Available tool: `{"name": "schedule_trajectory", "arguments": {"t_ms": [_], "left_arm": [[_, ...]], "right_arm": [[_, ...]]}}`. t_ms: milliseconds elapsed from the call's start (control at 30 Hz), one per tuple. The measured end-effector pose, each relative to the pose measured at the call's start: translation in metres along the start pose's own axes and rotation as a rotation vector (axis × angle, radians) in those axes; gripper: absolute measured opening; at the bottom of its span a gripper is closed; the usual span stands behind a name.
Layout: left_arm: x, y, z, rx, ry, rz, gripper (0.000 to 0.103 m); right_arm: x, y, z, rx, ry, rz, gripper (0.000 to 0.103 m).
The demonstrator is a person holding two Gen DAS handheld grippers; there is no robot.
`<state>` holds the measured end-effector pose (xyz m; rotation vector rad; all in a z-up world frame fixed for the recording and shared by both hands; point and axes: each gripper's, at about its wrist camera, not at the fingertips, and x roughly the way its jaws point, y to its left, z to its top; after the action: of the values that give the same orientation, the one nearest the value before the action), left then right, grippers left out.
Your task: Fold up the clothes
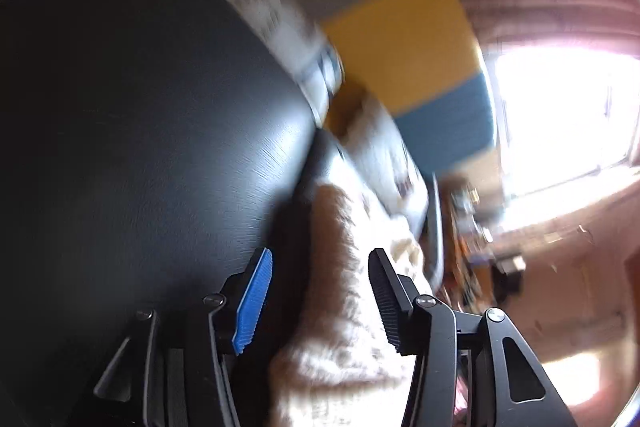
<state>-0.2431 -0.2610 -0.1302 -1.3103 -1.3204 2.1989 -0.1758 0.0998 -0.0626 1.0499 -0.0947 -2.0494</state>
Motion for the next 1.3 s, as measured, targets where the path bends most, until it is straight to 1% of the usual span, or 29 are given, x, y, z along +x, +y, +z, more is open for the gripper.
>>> {"name": "schedule_trajectory", "arguments": {"t_ms": [33, 67, 133, 233, 400, 433, 467, 500, 533, 567, 600, 633, 667, 700, 767, 800, 867, 933, 1000, 1067, 1133, 1167, 1200, 1233, 1267, 1300], "left_arm": [[0.009, 0.001, 0.007, -0.004, 0.013, 0.029, 0.053], [0.016, 0.001, 0.014, -0.011, 0.028, 0.025, 0.053], [0.027, 0.000, 0.026, -0.028, 0.055, -0.032, 0.054], [0.039, -0.006, 0.036, 0.003, 0.068, -0.058, 0.055], [0.059, -0.024, 0.045, 0.090, 0.149, -0.106, 0.054], [0.060, -0.026, 0.045, 0.109, 0.155, -0.103, 0.052], [0.061, -0.029, 0.045, 0.129, 0.154, -0.096, 0.045], [0.062, -0.034, 0.046, 0.159, 0.146, -0.079, 0.016], [0.058, -0.041, 0.045, 0.203, 0.123, -0.050, 0.011], [0.052, -0.050, 0.043, 0.255, 0.089, -0.026, 0.011], [0.047, -0.061, 0.040, 0.318, 0.053, 0.010, 0.010], [0.044, -0.071, 0.036, 0.386, 0.017, 0.067, 0.010], [0.045, -0.077, 0.032, 0.441, -0.002, 0.128, 0.010], [0.052, -0.079, 0.029, 0.481, -0.003, 0.194, 0.010], [0.066, -0.081, 0.022, 0.560, -0.005, 0.325, 0.010], [0.069, -0.080, 0.021, 0.570, -0.005, 0.353, 0.010], [0.065, -0.074, 0.023, 0.529, -0.003, 0.329, 0.011], [0.060, -0.067, 0.025, 0.488, -0.001, 0.304, 0.013], [0.045, -0.062, 0.025, 0.434, -0.019, 0.274, 0.019], [0.026, -0.058, 0.021, 0.393, -0.023, 0.215, 0.019], [0.006, -0.054, 0.014, 0.364, -0.017, 0.146, 0.024], [-0.003, -0.054, 0.008, 0.369, -0.013, 0.119, 0.028], [-0.012, -0.054, 0.001, 0.386, -0.011, 0.102, 0.035], [-0.020, -0.054, -0.008, 0.407, -0.005, 0.090, 0.040], [-0.026, -0.054, -0.017, 0.432, 0.005, 0.083, 0.049], [-0.032, -0.054, -0.027, 0.456, 0.014, 0.076, 0.052]], "right_arm": [[0.017, 0.013, 0.003, -0.038, 0.031, 0.014, 0.029], [0.030, 0.023, 0.005, -0.077, 0.051, 0.009, 0.029], [0.051, 0.032, 0.010, -0.116, 0.076, -0.017, 0.029], [0.067, 0.027, 0.013, -0.113, 0.091, -0.063, 0.029], [0.064, 0.012, 0.014, -0.081, 0.067, -0.104, 0.029], [0.062, 0.010, 0.015, -0.082, 0.063, -0.118, 0.029], [0.061, 0.009, 0.016, -0.092, 0.064, -0.143, 0.029], [0.065, 0.008, 0.017, -0.111, 0.076, -0.195, 0.029], [0.070, 0.006, 0.016, -0.128, 0.097, -0.263, 0.029], [0.074, 0.002, 0.013, -0.122, 0.108, -0.297, 0.029], [0.075, -0.002, 0.010, -0.093, 0.089, -0.285, 0.030], [0.075, -0.006, 0.007, -0.064, 0.071, -0.273, 0.030], [0.074, -0.010, 0.004, -0.036, 0.052, -0.262, 0.030], [0.073, -0.011, 0.002, -0.015, 0.037, -0.255, 0.030], [0.070, -0.013, -0.001, -0.001, 0.015, -0.245, 0.030], [0.069, -0.014, -0.001, 0.007, 0.009, -0.240, 0.030], [0.069, -0.016, 0.000, 0.017, 0.005, -0.233, 0.030], [0.069, -0.017, 0.001, 0.021, 0.003, -0.229, 0.030], [0.070, -0.016, 0.003, 0.019, 0.003, -0.228, 0.030], [0.067, -0.013, 0.005, 0.017, 0.004, -0.234, 0.030], [0.059, -0.006, 0.006, 0.007, -0.011, -0.239, 0.031], [0.056, -0.003, 0.006, 0.002, -0.017, -0.239, 0.031], [0.052, 0.001, 0.005, -0.002, -0.022, -0.236, 0.031], [0.048, 0.004, 0.004, -0.006, -0.028, -0.233, 0.032], [0.044, 0.008, 0.004, -0.010, -0.033, -0.230, 0.032], [0.040, 0.010, 0.002, -0.012, -0.037, -0.227, 0.032]]}}
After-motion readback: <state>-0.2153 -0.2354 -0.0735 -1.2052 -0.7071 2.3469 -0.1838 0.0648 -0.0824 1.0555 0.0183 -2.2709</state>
